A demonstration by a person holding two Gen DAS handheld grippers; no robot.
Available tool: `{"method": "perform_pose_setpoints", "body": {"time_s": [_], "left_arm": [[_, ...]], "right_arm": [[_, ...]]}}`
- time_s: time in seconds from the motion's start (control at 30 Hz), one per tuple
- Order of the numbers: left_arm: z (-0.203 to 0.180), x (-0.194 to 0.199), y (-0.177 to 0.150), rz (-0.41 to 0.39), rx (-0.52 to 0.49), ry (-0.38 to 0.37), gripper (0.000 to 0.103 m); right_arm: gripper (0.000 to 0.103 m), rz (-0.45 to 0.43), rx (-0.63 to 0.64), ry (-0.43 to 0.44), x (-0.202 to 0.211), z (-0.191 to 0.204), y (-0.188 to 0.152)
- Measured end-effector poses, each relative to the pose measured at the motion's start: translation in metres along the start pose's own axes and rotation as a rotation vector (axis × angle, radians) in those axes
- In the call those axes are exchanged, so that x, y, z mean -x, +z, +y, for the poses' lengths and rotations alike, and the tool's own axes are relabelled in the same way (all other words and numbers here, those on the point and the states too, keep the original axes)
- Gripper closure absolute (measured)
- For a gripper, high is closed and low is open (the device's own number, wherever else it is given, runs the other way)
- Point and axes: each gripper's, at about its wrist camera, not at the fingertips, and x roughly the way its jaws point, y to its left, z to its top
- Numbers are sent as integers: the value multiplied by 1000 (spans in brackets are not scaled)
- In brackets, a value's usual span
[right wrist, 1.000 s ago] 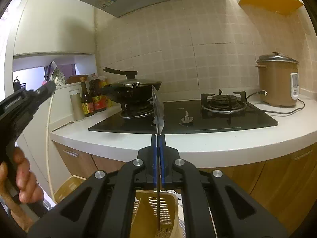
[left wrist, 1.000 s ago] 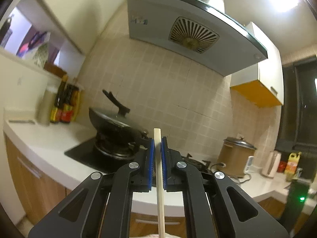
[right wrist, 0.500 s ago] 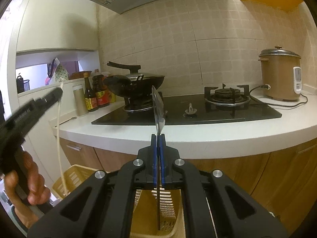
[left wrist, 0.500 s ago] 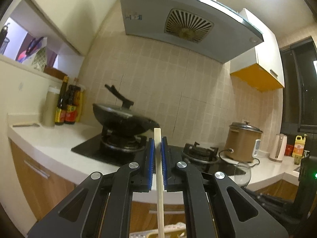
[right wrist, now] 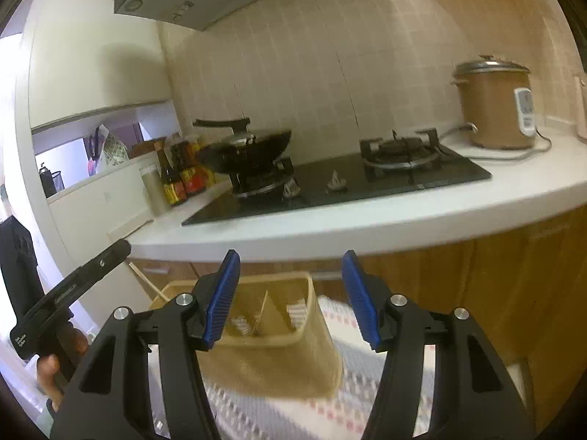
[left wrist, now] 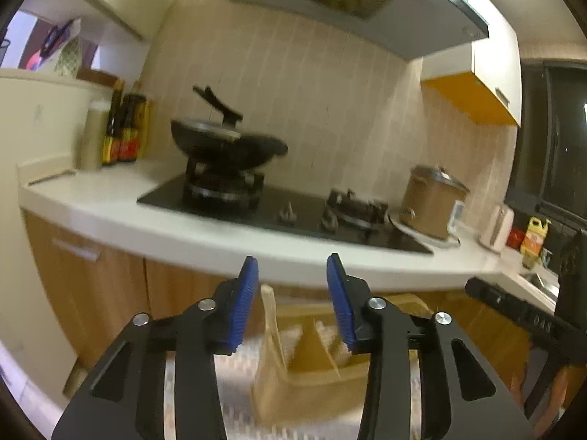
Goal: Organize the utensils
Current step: 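Grasp the black spoon with the left tool while the right tool grasps a chopstick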
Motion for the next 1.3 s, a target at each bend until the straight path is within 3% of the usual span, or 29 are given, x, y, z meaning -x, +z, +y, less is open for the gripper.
{"method": "perform_pose_setpoints", "body": {"time_s": [0.13,0.37,0.47,0.57,0.87,1.07,1.3], "left_arm": [[-3,18,-17,184,-18,9,63],[-12,22,-80,580,-3,-71,63],[-23,10,-123,760,-28,-119,65],[-29,1,-150,845,-41,-111,66],[-56,-13,-167,908,-112,-82,67],[-76,-20,-177,899,-192,-26,72],[-71,-23,-178,903,-174,-50,76]], "right_arm": [[49,170,-17,-16,14,-2,-13],[50,533,-38,36,0,-4,-58],[56,599,-7,29,-8,1,-71],[56,639,0,45,-11,3,-77],[57,785,-63,50,-12,-10,-103],[71,890,8,1,-12,-11,-135],[84,931,135,-70,-17,5,-153]]}}
